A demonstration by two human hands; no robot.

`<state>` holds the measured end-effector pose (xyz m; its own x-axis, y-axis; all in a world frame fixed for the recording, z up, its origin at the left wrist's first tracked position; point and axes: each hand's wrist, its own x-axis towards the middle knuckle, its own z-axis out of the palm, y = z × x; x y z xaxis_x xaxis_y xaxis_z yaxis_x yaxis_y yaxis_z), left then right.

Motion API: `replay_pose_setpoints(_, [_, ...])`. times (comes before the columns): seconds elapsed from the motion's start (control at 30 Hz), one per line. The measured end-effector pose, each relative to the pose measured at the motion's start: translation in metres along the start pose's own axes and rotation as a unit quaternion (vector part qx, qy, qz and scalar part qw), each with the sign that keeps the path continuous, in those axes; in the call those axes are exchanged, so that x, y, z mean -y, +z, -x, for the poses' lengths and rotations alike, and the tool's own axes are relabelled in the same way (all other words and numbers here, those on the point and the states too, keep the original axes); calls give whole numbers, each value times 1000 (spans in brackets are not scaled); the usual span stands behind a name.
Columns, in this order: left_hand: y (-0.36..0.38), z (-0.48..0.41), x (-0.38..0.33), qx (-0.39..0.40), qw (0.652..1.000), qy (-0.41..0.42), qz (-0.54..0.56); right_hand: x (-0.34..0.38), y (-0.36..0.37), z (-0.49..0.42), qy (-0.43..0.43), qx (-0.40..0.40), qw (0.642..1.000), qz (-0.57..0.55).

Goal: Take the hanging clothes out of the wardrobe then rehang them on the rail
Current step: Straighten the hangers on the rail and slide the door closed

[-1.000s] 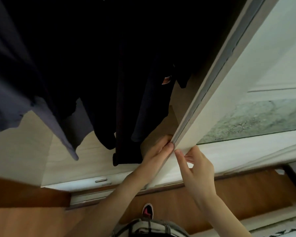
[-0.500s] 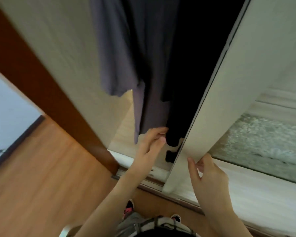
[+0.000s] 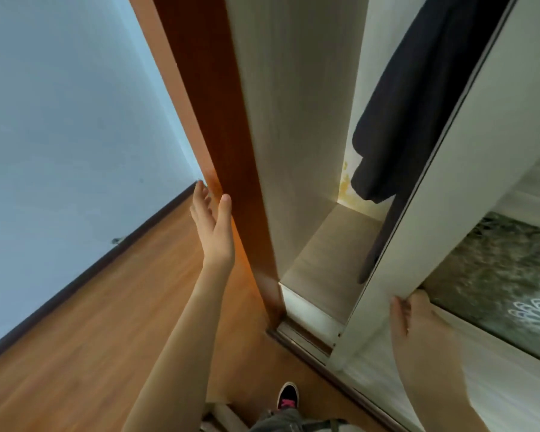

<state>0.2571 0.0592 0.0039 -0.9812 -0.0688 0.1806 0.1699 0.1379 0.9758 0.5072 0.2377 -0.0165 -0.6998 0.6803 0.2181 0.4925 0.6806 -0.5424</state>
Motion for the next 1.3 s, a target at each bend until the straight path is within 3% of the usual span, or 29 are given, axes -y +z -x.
replay_pose_setpoints(0.13, [1, -30, 4, 68, 997, -18, 28, 27, 21, -10, 2, 10, 1000, -4])
replay_pose_setpoints(0.47, [-12, -46, 7, 141, 987, -46, 55, 86, 80, -37, -42, -17, 997, 55])
replay_pose_setpoints(0.93, [-27, -59, 12, 184, 981, -39, 41, 159, 139, -74, -149, -19, 981, 119])
replay_pose_setpoints(1.3, [-26, -60, 14, 183, 981, -46, 41, 194, 158, -87, -154, -11, 978, 141])
